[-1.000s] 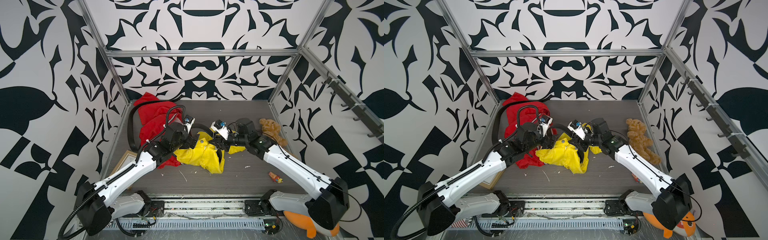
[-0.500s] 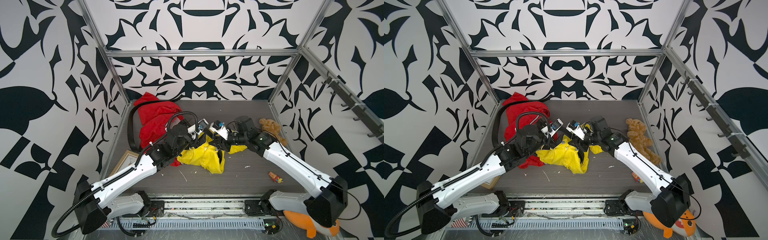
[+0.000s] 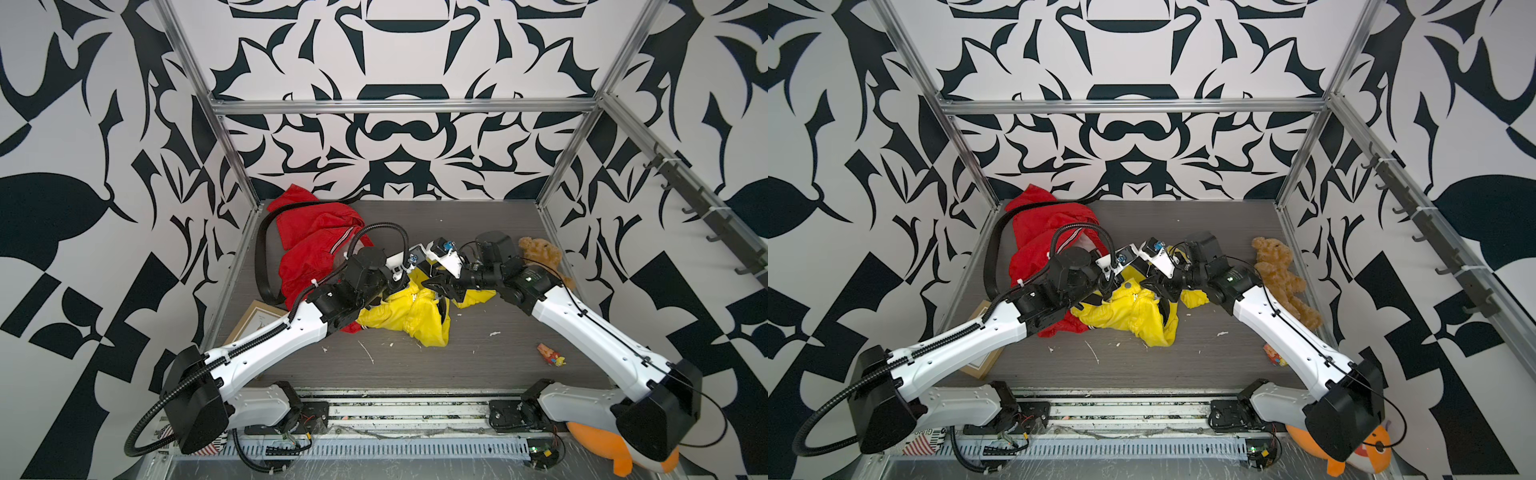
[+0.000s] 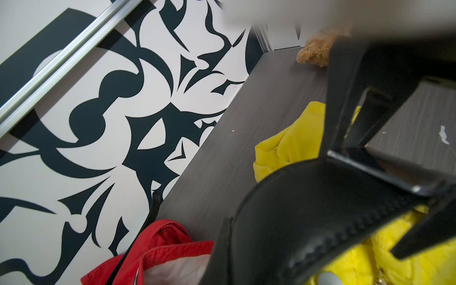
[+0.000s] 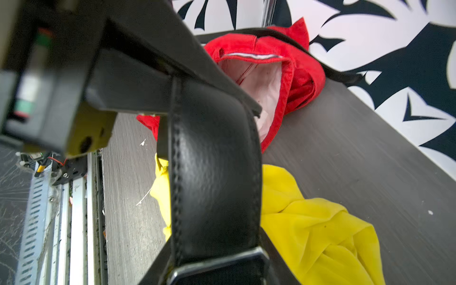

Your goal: Remove the belt from the trousers

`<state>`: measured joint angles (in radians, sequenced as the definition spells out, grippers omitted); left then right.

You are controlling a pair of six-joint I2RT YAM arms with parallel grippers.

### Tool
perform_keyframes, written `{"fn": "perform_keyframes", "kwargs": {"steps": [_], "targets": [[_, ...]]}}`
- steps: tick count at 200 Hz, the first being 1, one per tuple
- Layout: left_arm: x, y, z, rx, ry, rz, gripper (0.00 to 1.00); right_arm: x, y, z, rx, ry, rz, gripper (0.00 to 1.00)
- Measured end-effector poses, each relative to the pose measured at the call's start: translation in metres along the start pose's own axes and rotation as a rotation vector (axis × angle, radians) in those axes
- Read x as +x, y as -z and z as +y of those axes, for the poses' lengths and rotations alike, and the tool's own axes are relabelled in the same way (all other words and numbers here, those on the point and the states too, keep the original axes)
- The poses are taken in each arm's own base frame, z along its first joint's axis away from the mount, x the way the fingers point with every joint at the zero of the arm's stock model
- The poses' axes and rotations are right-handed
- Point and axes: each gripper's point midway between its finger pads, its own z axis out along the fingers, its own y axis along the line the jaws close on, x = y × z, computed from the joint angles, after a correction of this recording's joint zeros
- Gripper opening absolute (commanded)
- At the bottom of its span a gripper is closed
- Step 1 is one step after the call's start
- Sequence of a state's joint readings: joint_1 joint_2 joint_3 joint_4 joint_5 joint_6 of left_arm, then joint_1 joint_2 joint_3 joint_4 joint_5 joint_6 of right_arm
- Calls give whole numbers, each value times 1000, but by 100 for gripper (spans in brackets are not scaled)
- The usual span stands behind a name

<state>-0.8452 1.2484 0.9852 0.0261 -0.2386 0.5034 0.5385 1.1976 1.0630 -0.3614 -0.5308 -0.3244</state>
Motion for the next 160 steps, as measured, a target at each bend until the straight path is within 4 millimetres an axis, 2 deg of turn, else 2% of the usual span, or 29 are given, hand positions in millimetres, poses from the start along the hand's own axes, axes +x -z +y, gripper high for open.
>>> {"fn": "perform_keyframes", "kwargs": {"steps": [42, 75, 120, 138, 160], "targets": [[11, 11, 12, 59, 190, -34, 0, -25, 4, -1, 13, 50, -114, 0], [50, 28, 63, -81, 369, 38, 0, -9, 8, -8, 32, 5, -66, 0], [64, 31, 60, -93, 464, 87, 0, -8, 7, -8, 32, 0, -67, 0], [89, 42, 88, -206, 563, 143, 0, 4, 12, -17, 63, -41, -38, 0], [124, 66, 128, -360, 730, 188, 0, 22, 18, -26, 95, -105, -4, 0]]}}
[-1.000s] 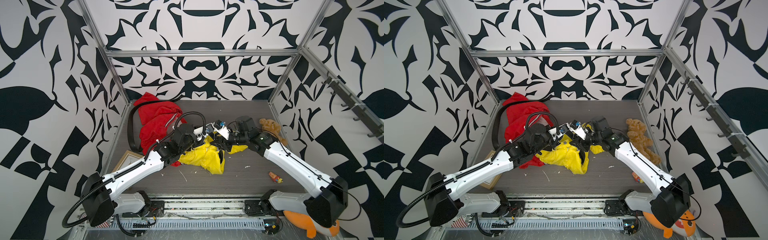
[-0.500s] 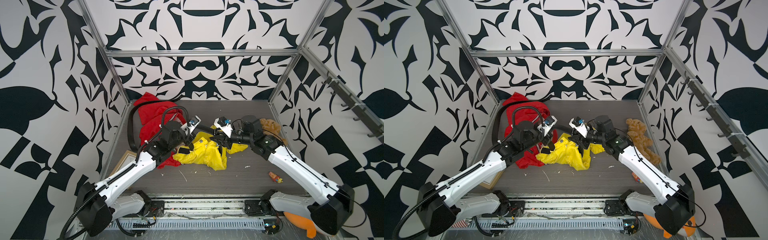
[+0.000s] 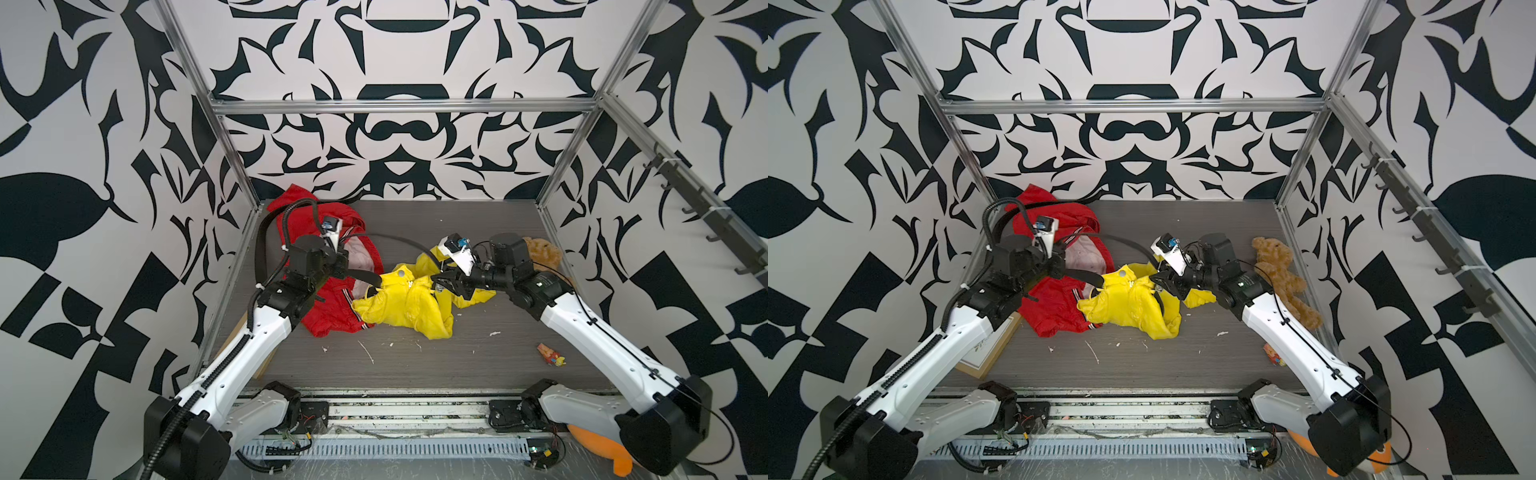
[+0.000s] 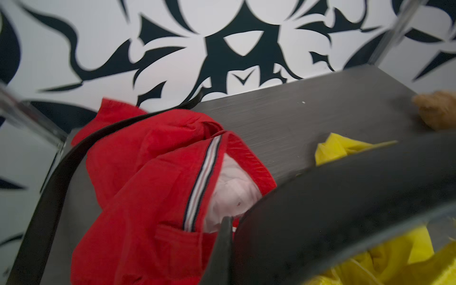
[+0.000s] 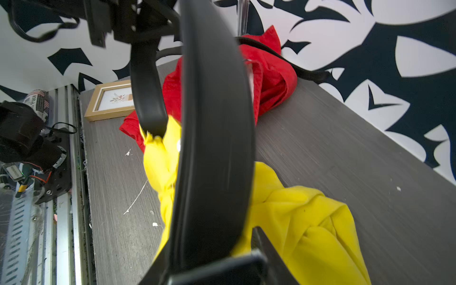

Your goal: Remove the belt from the trousers

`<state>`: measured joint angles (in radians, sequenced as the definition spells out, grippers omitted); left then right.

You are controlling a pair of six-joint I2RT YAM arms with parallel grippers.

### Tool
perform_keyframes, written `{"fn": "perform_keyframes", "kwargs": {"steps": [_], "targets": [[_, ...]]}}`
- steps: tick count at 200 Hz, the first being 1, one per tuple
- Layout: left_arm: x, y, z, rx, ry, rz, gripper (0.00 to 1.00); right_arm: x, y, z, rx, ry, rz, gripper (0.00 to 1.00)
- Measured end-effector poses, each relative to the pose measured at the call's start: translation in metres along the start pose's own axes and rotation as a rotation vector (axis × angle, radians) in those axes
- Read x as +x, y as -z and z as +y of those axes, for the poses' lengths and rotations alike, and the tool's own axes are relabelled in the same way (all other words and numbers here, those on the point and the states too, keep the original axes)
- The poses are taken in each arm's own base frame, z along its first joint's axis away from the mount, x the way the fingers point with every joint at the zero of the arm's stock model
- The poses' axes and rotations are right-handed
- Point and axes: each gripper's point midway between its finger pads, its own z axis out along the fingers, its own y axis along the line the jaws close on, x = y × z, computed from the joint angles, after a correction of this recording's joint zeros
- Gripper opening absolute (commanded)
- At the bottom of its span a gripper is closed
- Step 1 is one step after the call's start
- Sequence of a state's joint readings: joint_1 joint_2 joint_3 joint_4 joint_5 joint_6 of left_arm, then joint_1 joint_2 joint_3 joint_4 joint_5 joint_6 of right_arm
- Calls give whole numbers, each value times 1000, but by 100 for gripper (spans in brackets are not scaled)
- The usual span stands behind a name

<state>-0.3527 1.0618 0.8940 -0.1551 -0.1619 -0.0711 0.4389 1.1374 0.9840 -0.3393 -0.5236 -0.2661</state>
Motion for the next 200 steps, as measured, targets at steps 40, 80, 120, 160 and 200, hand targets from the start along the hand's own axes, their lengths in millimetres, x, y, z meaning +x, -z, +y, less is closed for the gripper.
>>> {"fn": "perform_keyframes", "kwargs": {"steps": [40, 80, 120, 160, 200], "targets": [[26, 4, 51, -78, 278, 42, 0, 13, 2, 1, 7, -45, 12, 0], [33, 0, 31, 9, 310, 74, 0, 16, 5, -1, 20, -69, 15, 0], [4, -16, -27, 162, 183, 80, 24, 20, 9, -13, 77, -102, 43, 0], [-23, -55, -97, 338, 72, 134, 99, 1, 26, -29, 179, -118, 60, 0], [-17, -48, -121, 360, -1, 184, 100, -11, 35, -43, 257, -143, 86, 0]]}}
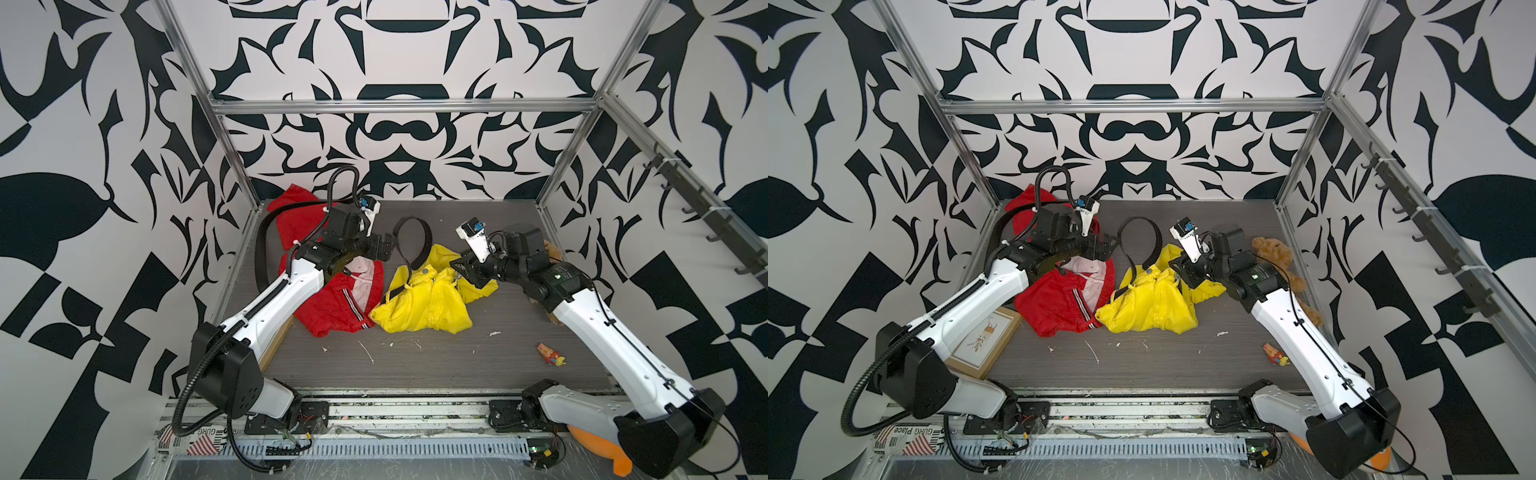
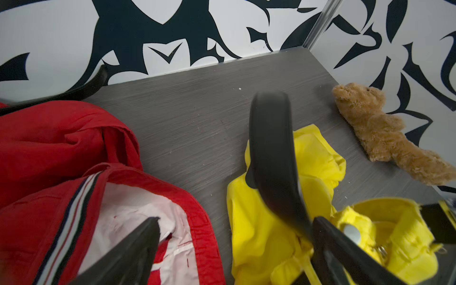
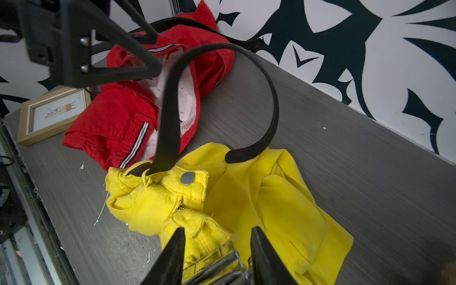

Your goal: Remove the belt from the trousers

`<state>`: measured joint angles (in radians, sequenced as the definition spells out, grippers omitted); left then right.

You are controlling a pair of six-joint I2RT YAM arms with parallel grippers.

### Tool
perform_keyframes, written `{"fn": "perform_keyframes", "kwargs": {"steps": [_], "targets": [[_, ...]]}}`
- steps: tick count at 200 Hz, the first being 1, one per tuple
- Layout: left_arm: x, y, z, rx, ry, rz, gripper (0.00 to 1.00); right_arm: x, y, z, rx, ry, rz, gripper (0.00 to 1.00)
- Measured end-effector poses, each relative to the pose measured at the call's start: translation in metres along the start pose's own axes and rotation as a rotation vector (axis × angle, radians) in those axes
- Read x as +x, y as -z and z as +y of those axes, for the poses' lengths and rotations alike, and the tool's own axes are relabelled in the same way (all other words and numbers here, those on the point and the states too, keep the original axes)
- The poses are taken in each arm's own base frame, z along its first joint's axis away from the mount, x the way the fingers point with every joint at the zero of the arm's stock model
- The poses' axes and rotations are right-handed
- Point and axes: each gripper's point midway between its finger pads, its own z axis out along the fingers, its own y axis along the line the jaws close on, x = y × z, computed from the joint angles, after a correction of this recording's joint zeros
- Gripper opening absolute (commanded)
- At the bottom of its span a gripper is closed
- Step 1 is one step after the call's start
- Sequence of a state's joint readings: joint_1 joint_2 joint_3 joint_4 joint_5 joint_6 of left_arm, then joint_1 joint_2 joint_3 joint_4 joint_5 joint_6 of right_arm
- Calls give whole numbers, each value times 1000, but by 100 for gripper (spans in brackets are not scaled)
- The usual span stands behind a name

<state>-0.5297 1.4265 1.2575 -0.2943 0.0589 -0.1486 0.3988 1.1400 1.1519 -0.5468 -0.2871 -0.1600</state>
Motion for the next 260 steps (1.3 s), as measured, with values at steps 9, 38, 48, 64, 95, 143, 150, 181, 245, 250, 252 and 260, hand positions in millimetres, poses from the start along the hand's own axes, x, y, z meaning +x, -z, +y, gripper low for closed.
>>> {"fn": "perform_keyframes", "kwargs": {"steps": [9, 38, 48, 64, 95, 143, 150, 181, 245, 250, 252, 260], "targets": [[-1, 11, -6, 2, -10, -16, 99, 3, 0, -3, 15, -7, 13, 0], [-4, 51, -47, 73, -68, -87, 99, 10, -6, -9, 36, -39, 54, 0], [0, 56, -74, 146, -89, -98, 99, 12, -10, -10, 37, -51, 65, 0], [19, 45, -112, 259, -95, -68, 99, 14, -15, -12, 40, -67, 80, 0], [96, -26, -139, 347, -36, 114, 95, 4, -14, -14, 44, -88, 63, 0], [158, -92, -143, 377, 57, 247, 80, -7, -5, -12, 39, -103, 49, 0], [160, -97, -145, 388, 64, 245, 79, -9, -3, -11, 37, -103, 48, 0], [165, -119, -158, 441, 81, 259, 75, -23, 5, -10, 34, -98, 27, 0], [185, -130, -163, 434, 73, 321, 84, -34, 6, -10, 21, -109, 21, 0], [185, -126, -160, 421, 77, 317, 86, -35, 6, -10, 20, -111, 18, 0], [185, -124, -159, 414, 75, 314, 89, -36, 6, -9, 19, -111, 16, 0], [183, -115, -153, 386, 81, 304, 93, -37, 5, -9, 16, -114, 10, 0]]}}
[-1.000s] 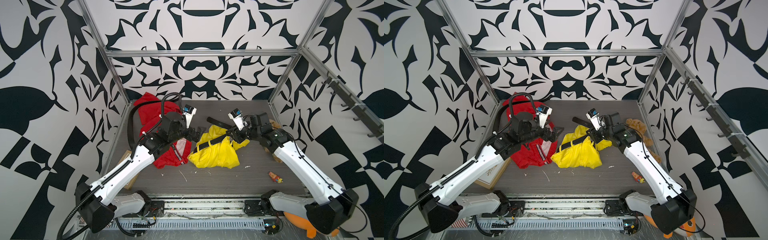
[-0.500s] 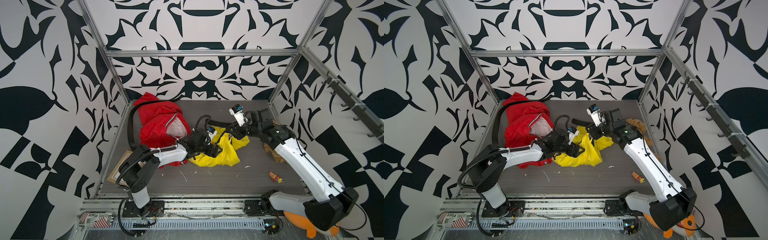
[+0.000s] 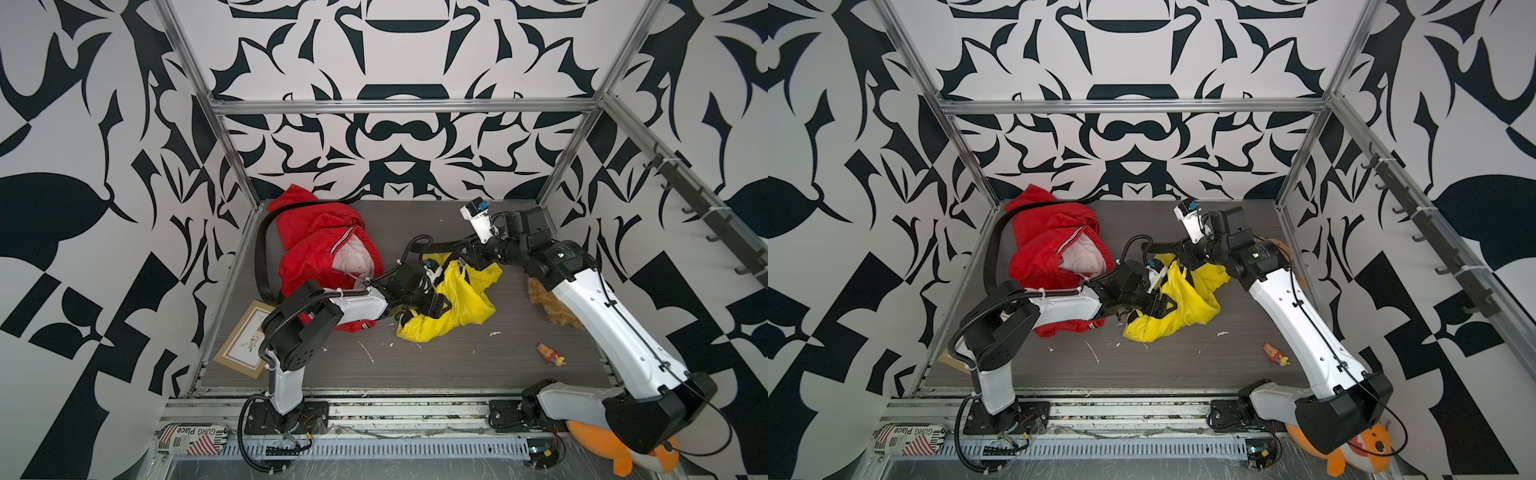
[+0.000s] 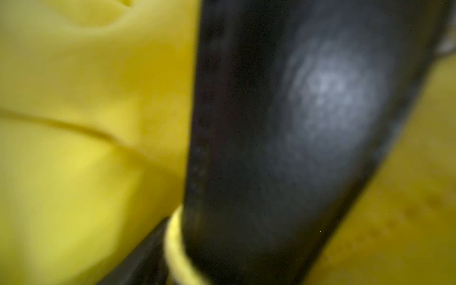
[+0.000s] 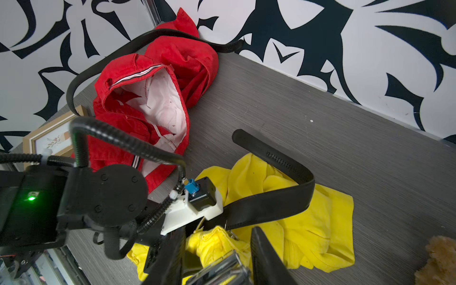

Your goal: Remove the belt from the trousers

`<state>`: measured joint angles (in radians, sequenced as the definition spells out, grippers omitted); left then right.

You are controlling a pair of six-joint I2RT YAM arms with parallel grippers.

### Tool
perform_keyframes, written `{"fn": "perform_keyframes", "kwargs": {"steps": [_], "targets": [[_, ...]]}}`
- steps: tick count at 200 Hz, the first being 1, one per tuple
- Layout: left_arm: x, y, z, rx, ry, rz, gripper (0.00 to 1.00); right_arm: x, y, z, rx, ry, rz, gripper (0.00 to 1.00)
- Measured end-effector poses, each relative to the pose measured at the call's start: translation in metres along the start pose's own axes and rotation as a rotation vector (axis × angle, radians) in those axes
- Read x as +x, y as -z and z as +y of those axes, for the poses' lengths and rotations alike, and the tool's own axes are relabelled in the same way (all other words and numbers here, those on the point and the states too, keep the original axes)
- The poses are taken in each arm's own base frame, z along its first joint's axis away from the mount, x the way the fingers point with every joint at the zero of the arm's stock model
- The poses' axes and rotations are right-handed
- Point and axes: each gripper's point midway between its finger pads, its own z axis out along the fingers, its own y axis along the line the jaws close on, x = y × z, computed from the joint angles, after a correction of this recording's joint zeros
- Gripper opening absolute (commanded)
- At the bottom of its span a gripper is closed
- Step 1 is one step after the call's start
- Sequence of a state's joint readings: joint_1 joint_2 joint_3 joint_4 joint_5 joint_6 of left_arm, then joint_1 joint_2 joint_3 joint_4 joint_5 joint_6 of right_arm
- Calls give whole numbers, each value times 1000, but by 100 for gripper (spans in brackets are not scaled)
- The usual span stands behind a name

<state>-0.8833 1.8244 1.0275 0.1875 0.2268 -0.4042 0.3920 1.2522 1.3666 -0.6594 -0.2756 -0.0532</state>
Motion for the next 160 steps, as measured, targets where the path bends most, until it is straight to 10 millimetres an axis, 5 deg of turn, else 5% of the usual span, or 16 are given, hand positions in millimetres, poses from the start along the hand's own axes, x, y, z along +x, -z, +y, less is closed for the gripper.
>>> {"fn": "perform_keyframes", "kwargs": {"steps": [39, 63, 104, 160], "targets": [[-26, 72, -18, -32, -23, -186, 87, -12, 2, 3, -18, -10, -52, 0], [-50, 94, -45, 11, -68, -304, 80, -13, 0, 4, -19, -13, -64, 0], [-59, 93, -71, 61, -110, -384, 78, -16, 0, 3, -19, -21, -75, 0], [-80, 63, -66, 37, -127, -435, 78, -14, 2, 4, -20, -28, -89, 0]]}}
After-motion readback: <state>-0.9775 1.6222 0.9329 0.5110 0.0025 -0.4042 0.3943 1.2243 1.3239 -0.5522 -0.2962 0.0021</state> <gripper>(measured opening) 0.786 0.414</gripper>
